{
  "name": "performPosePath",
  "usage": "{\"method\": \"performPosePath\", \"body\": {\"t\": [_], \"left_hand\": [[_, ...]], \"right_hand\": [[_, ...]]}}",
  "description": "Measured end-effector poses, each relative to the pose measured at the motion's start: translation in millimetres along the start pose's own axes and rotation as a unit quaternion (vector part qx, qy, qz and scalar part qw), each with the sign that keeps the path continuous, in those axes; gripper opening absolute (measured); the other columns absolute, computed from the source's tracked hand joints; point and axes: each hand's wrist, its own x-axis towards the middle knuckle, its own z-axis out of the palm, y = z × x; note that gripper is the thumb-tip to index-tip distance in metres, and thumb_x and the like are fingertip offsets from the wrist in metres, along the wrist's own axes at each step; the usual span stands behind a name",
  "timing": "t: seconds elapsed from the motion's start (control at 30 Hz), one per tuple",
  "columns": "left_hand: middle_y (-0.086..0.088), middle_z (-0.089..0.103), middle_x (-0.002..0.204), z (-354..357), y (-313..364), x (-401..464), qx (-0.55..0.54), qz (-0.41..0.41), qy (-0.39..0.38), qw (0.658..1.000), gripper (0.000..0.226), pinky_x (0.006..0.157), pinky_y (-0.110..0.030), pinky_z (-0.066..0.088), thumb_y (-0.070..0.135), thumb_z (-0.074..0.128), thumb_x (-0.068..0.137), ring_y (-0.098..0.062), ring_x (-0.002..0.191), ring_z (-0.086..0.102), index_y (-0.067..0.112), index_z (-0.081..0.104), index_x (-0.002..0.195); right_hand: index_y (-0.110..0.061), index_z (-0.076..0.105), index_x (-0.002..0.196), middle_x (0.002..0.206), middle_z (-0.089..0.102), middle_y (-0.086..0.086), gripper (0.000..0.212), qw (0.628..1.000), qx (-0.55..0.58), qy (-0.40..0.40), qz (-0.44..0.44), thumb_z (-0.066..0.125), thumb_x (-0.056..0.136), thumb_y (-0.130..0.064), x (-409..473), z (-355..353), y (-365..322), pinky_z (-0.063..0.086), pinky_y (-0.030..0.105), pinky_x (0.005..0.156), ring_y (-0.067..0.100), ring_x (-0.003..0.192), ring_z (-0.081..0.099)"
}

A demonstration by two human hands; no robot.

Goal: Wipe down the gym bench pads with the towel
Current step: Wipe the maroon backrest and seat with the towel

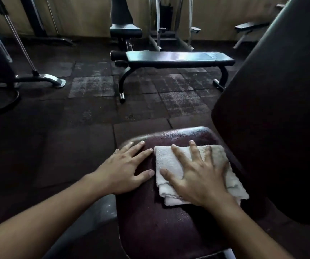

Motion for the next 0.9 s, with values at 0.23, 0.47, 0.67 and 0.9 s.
{"method": "performPosePath", "body": {"t": [0.23, 0.47, 0.67, 0.9], "left_hand": [[0.011, -0.011, 0.165, -13, 11, -6, 0.037, -0.029, -0.038, 0.998, 0.086, 0.122, -0.046, 0.017, 0.081, 0.003, 0.076, -0.019, 0.153, -0.005, 0.046, -0.002, 0.154], [0.011, -0.018, 0.164, -17, 18, -8, 0.025, -0.069, -0.073, 0.995, 0.077, 0.120, -0.044, 0.018, 0.076, 0.009, 0.085, -0.026, 0.152, -0.008, 0.047, -0.012, 0.152], [0.017, -0.017, 0.163, -6, 13, -11, -0.014, -0.060, -0.048, 0.997, 0.074, 0.119, -0.048, 0.024, 0.076, 0.018, 0.088, -0.021, 0.152, -0.011, 0.050, -0.007, 0.152], [0.017, -0.018, 0.163, 1, 12, -12, -0.018, -0.061, -0.021, 0.998, 0.073, 0.120, -0.049, 0.018, 0.075, 0.016, 0.088, -0.022, 0.152, -0.014, 0.051, -0.006, 0.153]], "right_hand": [[-0.055, 0.006, 0.155, 0.171, -0.001, -0.002, 0.078, 1.000, -0.003, -0.004, 0.018, 0.014, 0.085, -0.088, -25, -9, -11, -0.008, 0.077, 0.111, 0.042, 0.154, -0.015], [-0.054, 0.006, 0.155, 0.171, -0.005, -0.001, 0.079, 0.998, -0.009, -0.045, 0.035, 0.017, 0.085, -0.088, -8, -15, -15, -0.001, 0.083, 0.107, 0.047, 0.152, -0.012], [-0.054, 0.013, 0.154, 0.170, 0.007, -0.002, 0.073, 0.998, 0.011, -0.021, 0.055, 0.023, 0.088, -0.085, 0, -11, -17, -0.002, 0.083, 0.107, 0.047, 0.153, -0.010], [-0.055, 0.016, 0.154, 0.170, 0.009, -0.003, 0.076, 0.992, 0.009, -0.013, 0.121, 0.025, 0.086, -0.087, -28, -9, -14, 0.001, 0.080, 0.109, 0.044, 0.154, -0.010]]}}
